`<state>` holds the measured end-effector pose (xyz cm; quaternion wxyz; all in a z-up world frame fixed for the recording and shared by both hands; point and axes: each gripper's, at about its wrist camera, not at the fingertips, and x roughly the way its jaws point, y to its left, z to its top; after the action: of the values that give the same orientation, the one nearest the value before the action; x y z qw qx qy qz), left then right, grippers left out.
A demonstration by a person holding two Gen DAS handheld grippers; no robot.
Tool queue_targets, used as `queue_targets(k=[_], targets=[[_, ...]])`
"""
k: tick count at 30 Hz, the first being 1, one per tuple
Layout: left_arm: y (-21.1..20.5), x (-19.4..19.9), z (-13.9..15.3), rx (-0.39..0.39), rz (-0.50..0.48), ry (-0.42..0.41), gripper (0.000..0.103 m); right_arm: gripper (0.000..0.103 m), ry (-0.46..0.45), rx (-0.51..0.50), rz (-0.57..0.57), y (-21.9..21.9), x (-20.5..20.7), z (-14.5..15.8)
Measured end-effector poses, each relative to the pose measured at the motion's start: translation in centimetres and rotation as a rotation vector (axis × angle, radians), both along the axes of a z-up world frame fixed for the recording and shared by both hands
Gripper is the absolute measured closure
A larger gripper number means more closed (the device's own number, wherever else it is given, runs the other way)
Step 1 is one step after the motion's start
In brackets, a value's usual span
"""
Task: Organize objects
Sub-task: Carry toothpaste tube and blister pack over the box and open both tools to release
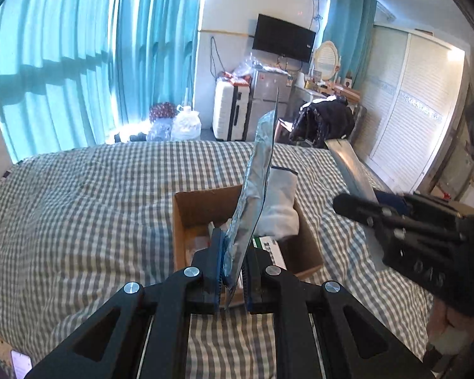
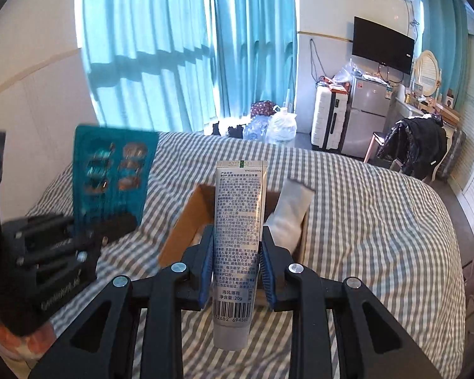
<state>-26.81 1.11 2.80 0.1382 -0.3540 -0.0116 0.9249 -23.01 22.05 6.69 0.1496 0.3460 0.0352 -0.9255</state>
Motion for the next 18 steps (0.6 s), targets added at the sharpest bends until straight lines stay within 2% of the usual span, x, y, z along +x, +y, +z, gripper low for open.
queue_targets(k=[5,9,15,18], targets=[[0.4,-4.7,-2.8,-0.010,0.005,-0.046,0.093,0.077,-0.045,-0.001,-0.001,-0.6,-5.7,-2.1],[0.6,-8.0,-5.9,-0.034,0.009,-0.090,0.093,0.077,-0.094,-0.007,-0.009,-1.0,-10.0,-5.3],[1.0,-10.9,-9.9,-0.072,0.016,-0.141,0.093,0.077,-0.172,-0.002,-0.010,-1.5,-13.8,-9.9],[0.7,-11.5,-11.2,-0.048,0.019,-0.170,0.093,0.077,-0.192,-0.001,-0.013,-1.5,-14.8,-11.5]])
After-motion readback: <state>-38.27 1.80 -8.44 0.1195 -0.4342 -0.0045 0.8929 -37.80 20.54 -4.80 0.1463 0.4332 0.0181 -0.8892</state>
